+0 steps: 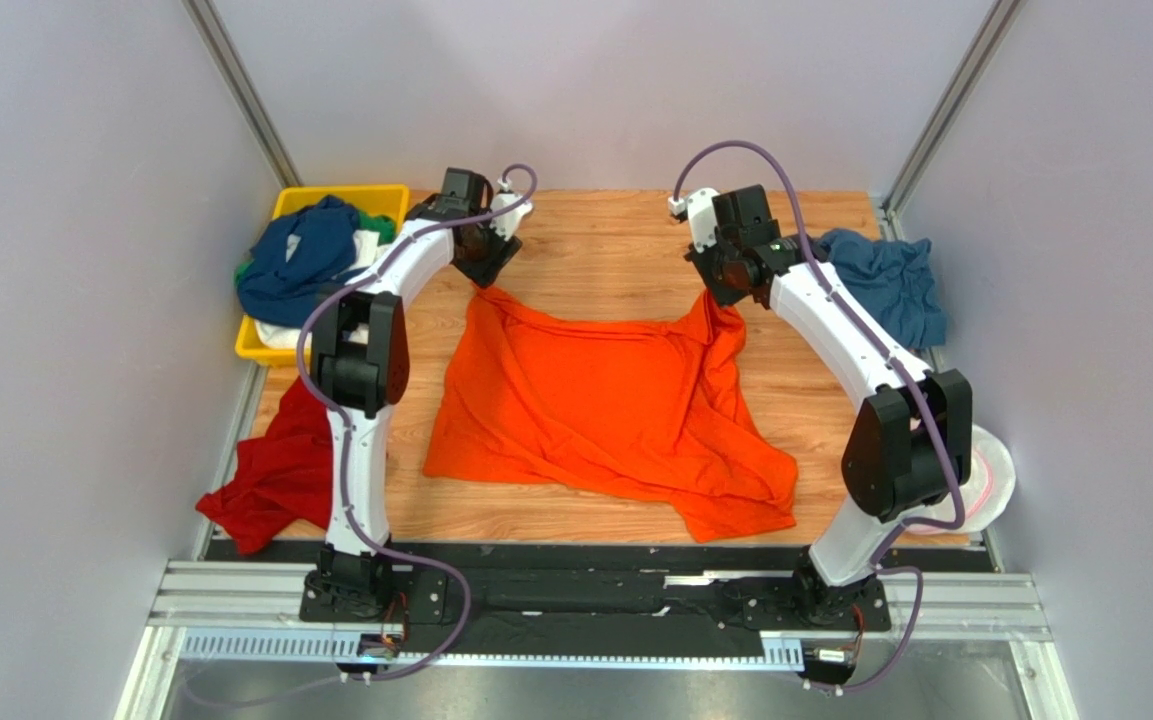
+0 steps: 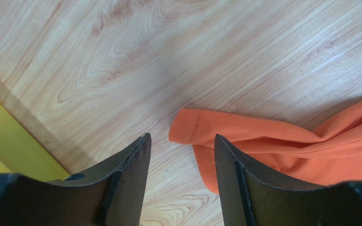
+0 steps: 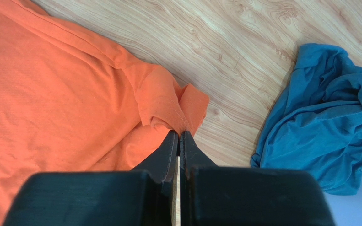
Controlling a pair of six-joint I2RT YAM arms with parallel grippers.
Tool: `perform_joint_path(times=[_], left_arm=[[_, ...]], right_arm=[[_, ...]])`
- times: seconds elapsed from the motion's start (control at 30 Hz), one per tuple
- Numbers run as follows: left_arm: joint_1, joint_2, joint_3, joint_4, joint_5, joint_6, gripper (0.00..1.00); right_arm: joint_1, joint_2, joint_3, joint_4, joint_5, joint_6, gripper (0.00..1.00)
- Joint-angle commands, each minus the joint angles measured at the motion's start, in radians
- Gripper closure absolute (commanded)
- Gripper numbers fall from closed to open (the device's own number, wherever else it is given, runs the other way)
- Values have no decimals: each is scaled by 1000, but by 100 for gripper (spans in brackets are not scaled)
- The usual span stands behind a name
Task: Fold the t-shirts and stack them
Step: Flatten out the tshirt
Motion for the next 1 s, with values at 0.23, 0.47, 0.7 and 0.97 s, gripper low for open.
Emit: perform_joint_path(times=[0.23,0.47,0.7,0.97], left_arm=[[28,70,127,-131,64,-105,40],[47,106,193,-166,74,-140,40],[59,141,237,-191,118,-182,41],[77,184,303,-237,182,-226,41]], right_arm=[[-5,-55,-35,55,-26,4,100],[-6,-64,-52,53,-41,10,100],[-5,-75,-78,61,-46,10,100],[-5,-87,-97,59,-58,13,100]])
